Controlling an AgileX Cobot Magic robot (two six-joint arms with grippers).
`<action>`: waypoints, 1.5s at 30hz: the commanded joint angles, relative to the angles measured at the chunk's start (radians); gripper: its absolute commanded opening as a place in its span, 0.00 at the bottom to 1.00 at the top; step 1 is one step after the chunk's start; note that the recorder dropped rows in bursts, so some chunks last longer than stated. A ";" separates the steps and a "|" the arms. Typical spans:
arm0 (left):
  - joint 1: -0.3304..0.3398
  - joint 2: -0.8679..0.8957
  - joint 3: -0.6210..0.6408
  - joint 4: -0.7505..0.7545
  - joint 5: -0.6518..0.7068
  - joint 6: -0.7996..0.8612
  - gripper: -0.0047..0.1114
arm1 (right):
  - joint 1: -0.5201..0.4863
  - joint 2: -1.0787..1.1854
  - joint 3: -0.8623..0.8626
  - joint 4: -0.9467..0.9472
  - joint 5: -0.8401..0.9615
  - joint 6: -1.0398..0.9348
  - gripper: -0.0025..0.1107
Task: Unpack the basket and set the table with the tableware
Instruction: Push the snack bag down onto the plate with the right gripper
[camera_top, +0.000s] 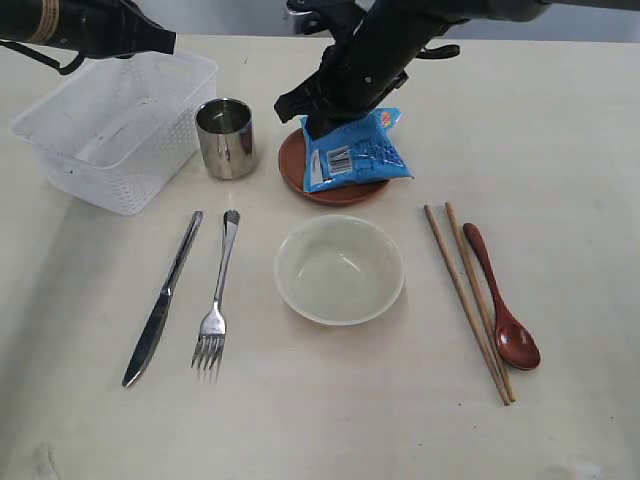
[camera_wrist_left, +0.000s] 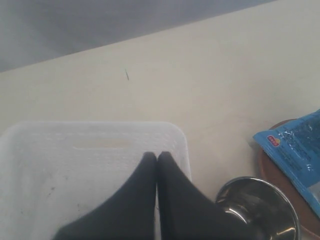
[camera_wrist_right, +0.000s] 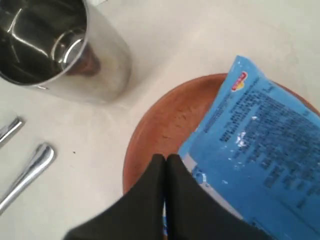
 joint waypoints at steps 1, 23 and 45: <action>-0.003 -0.010 -0.005 -0.001 0.010 -0.002 0.04 | 0.027 0.025 0.000 0.067 -0.025 -0.049 0.02; -0.003 -0.010 -0.005 -0.001 0.010 -0.002 0.04 | 0.058 0.097 0.000 0.211 -0.061 -0.098 0.02; -0.003 -0.010 -0.005 -0.001 0.008 -0.011 0.04 | 0.067 0.137 0.000 0.057 -0.124 0.019 0.02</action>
